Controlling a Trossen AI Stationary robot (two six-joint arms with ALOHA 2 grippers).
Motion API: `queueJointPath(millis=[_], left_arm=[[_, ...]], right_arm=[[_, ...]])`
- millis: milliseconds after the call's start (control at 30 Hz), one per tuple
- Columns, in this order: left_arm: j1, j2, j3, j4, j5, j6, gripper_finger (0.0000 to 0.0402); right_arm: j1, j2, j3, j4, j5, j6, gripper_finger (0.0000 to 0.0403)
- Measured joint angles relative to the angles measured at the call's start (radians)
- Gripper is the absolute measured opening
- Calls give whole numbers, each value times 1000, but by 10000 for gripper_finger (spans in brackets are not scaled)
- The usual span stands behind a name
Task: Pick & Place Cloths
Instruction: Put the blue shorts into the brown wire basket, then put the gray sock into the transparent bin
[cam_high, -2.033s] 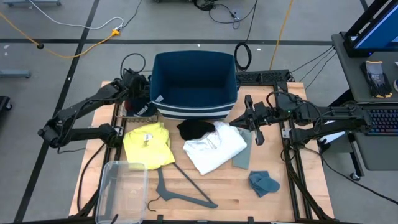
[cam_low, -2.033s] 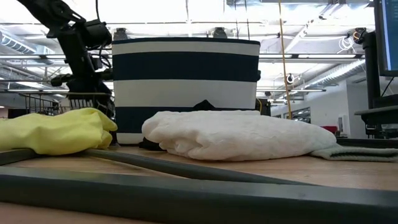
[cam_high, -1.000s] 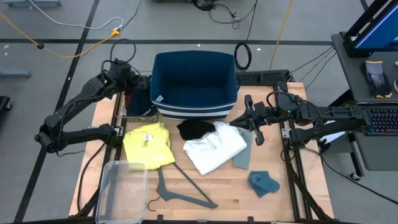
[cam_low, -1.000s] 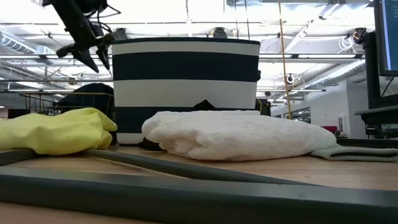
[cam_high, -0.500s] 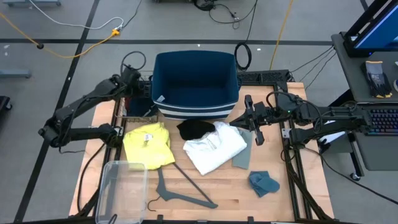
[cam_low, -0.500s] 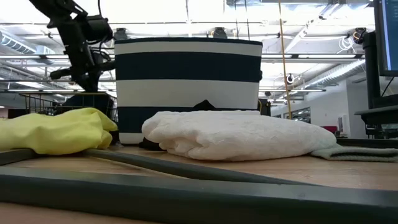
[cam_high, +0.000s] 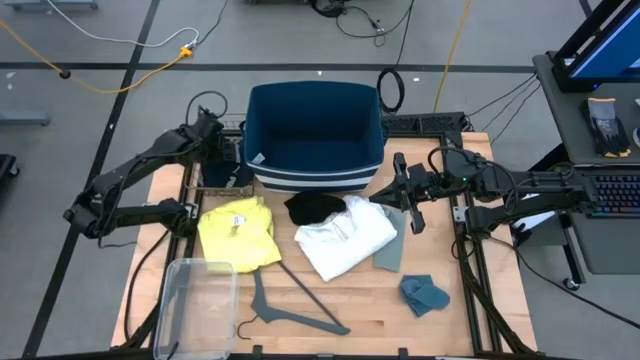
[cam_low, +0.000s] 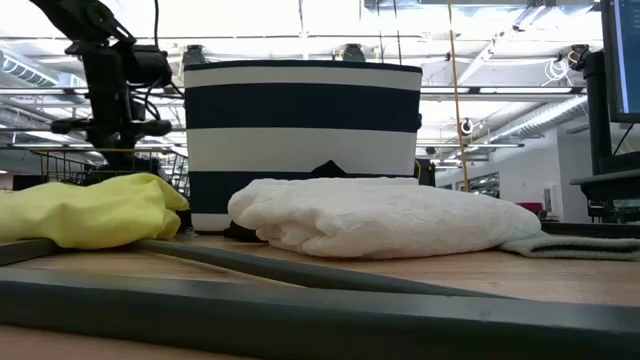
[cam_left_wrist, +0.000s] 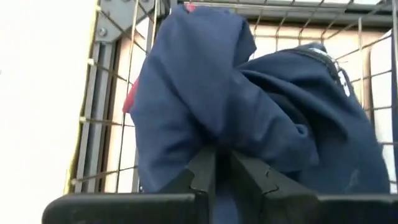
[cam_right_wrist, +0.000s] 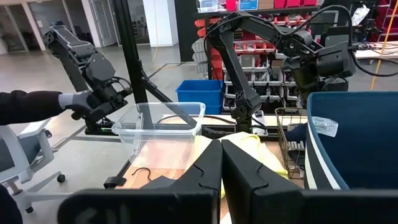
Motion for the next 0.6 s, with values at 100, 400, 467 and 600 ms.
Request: queueJointPath(millis=[100, 400, 467, 600], left_arm=[[0, -16, 1, -1, 0, -12, 62], [0, -133, 92, -1, -3, -6, 87], [0, -167, 121, 2, -3, -3, 88], [-17, -230, 173, 8, 32, 20, 88]], right_arm=[[0, 0, 0, 0, 0, 0, 0], [0, 0, 0, 0, -4, 19, 0], [0, 0, 0, 0, -4, 19, 0], [0, 0, 0, 0, -5, 19, 0]])
